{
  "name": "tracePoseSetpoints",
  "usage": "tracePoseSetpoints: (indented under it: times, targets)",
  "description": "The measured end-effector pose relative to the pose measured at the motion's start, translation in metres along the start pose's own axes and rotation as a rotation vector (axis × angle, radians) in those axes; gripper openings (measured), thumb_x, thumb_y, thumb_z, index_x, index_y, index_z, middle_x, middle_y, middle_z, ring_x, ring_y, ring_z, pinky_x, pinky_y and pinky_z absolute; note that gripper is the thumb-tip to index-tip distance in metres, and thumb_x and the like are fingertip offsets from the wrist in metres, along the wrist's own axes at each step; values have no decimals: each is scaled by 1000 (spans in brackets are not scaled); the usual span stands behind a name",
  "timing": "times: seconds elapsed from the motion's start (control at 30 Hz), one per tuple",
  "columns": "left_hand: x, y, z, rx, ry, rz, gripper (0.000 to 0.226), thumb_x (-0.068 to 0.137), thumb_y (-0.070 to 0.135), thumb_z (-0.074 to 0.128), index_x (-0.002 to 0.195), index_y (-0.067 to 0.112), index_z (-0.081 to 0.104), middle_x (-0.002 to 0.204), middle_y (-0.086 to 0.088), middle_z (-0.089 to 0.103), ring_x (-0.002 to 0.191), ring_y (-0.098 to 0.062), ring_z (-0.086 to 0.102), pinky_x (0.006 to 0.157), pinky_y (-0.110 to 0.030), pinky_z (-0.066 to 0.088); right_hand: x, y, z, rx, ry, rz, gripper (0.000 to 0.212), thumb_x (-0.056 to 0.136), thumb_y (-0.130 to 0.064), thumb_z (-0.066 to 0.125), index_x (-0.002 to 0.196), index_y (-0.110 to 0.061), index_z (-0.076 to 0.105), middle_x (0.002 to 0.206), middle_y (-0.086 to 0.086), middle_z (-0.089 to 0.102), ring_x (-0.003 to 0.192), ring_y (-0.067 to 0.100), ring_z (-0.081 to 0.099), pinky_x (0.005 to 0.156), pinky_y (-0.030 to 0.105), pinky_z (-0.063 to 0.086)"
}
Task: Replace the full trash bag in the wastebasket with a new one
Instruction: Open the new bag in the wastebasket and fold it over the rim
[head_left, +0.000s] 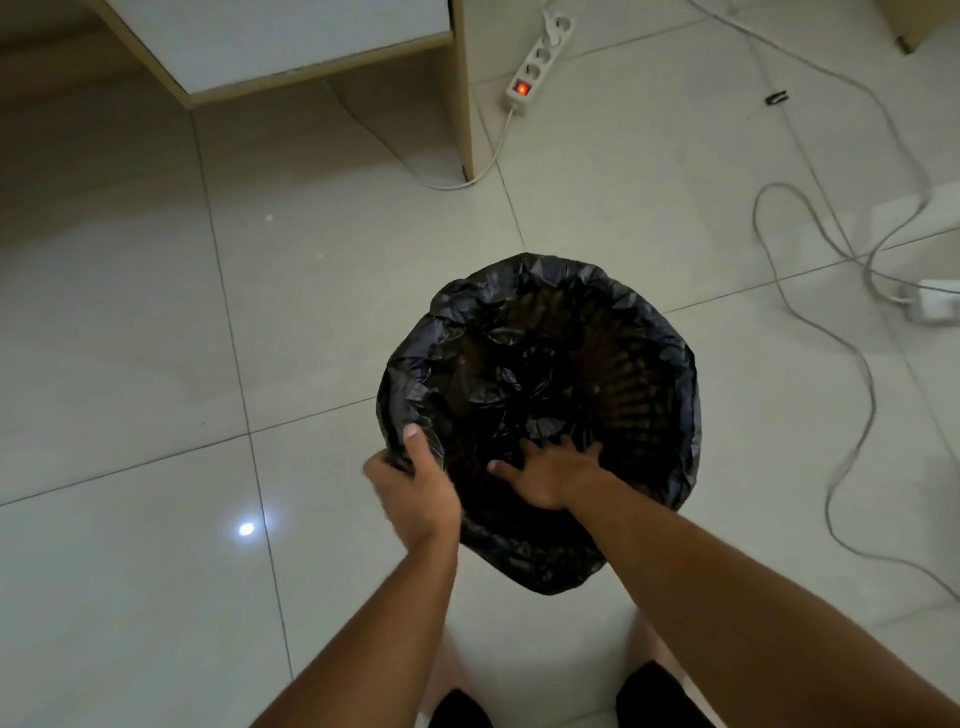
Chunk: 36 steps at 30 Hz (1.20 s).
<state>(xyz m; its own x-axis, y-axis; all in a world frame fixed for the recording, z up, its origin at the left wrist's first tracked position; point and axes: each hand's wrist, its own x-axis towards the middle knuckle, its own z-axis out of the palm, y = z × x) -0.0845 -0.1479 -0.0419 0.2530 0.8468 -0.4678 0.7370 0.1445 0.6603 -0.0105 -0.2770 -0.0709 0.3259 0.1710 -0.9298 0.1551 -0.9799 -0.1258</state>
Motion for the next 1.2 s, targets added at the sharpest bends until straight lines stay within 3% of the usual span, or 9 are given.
tracePoseSetpoints:
  times: [0.1, 0.23, 0.4, 0.53, 0.63, 0.73, 0.83, 0.97, 1.2]
  targets:
    - [24, 26, -17, 23, 49, 320, 66, 89, 54, 51, 136, 9, 42, 137, -6, 50, 118, -26, 55, 103, -44, 39, -30, 4, -2, 8, -35, -174, 124, 61, -105, 20, 162, -33, 8, 170, 3, 13, 155, 32, 8, 119, 64, 4]
    - [71, 88, 1, 326, -197, 697, 62, 90, 48, 61, 139, 13, 46, 141, -7, 50, 129, -24, 48, 105, -39, 38, -54, 14, 21, -334, -94, -285, 124, 69, -96, 42, 162, -28, -2, 170, 4, 10, 154, 35, 7, 118, 67, 2]
    - [93, 127, 32, 572, -579, 500, 43, 88, 54, 65, 78, 12, 66, 74, -1, 63, 83, -26, 63, 63, -29, 39, -60, 19, 20, -343, -124, -262, 107, 76, -90, 43, 161, -36, 9, 168, 3, 20, 151, 36, 20, 118, 64, 11]
    - [79, 101, 16, 736, -604, 492, 41, 82, 50, 75, 66, 16, 59, 66, 0, 57, 70, -25, 58, 62, -29, 39, -64, 34, 6, -381, -284, -234, 118, 60, -92, 60, 158, -41, 19, 165, 1, 27, 150, 33, 25, 120, 52, 18]
    - [68, 69, -1, 619, -503, 447, 32, 88, 41, 70, 67, 18, 62, 63, 3, 57, 73, -28, 62, 59, -27, 37, -57, 42, -13, 143, -214, -226, 99, 63, -81, 69, 150, -43, 39, 152, -11, 42, 139, 18, 40, 109, 33, 33]
    - [55, 44, -11, 546, -444, 393, 35, 90, 40, 68, 64, 19, 57, 63, 3, 58, 69, -27, 61, 50, -25, 32, -28, 25, -12, 866, 221, -154, 51, 93, -48, 63, 141, -35, 52, 144, -5, 54, 125, 16, 53, 93, 26, 39]
    - [45, 26, -15, 447, -410, 386, 27, 91, 36, 67, 75, 17, 57, 79, -3, 61, 74, -24, 57, 62, -26, 37, 13, -10, 5, 1085, 345, 58, 68, 97, -58, 50, 156, -30, 32, 157, 7, 40, 138, 32, 42, 103, 39, 40]
    - [31, -1, -17, 384, -432, 332, 31, 91, 37, 67, 68, 20, 57, 65, 2, 61, 67, -23, 61, 57, -26, 35, 61, -44, 23, 1109, 202, 154, 90, 92, -80, 25, 162, -29, 0, 171, 8, -5, 155, 36, 1, 123, 55, 6]
    - [22, -20, -16, 254, -394, 290, 41, 90, 34, 66, 55, 22, 50, 50, 10, 57, 48, -3, 55, 42, -13, 33, 89, -58, 54, 1041, 234, 3, 85, 94, -76, 10, 163, -26, 3, 171, 9, 8, 155, 32, 9, 124, 55, 5]
